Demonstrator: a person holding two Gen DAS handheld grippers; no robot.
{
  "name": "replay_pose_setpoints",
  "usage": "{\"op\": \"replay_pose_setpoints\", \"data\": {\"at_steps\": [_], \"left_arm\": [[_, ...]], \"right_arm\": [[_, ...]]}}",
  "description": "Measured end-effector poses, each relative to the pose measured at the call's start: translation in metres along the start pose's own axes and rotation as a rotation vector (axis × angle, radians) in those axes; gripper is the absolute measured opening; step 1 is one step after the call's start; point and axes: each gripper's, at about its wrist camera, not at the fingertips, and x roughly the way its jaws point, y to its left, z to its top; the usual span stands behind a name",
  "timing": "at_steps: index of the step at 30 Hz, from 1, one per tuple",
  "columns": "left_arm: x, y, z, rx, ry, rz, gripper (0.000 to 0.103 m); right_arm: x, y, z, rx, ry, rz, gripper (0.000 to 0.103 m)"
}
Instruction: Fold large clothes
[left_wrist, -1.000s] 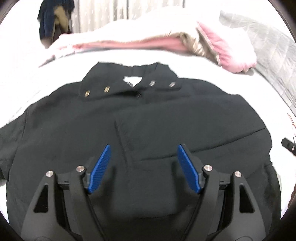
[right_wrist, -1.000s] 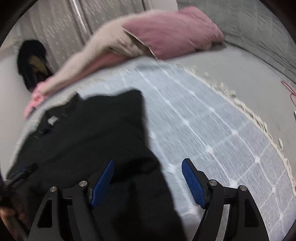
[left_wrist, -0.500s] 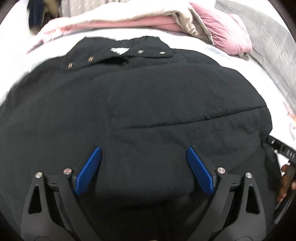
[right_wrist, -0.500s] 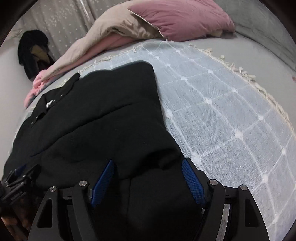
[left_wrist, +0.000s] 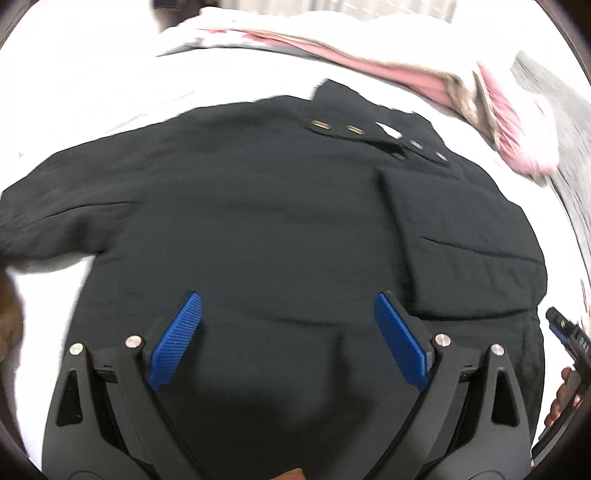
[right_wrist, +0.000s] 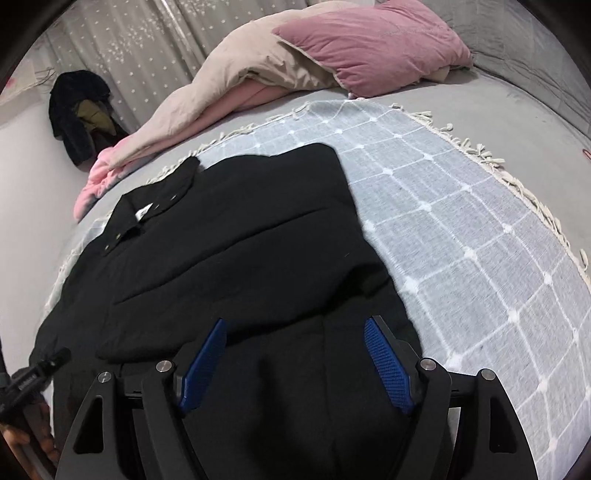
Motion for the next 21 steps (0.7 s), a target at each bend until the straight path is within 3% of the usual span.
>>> {"op": "replay_pose_setpoints", "data": {"at_steps": [10, 21], "left_arm": [[-0.003, 0.100, 0.019, -0.194, -0.038, 0.224, 0.095], [0.051, 0.211, 0.037, -0.674, -0.065, 0.368, 0.095]], "right_arm": [[0.003, 0.027, -0.007, -0.091, -0.006, 0.014, 0.079], [0.007, 0.026, -0.007, -0.082, 0.004, -0.004, 0.079]]}}
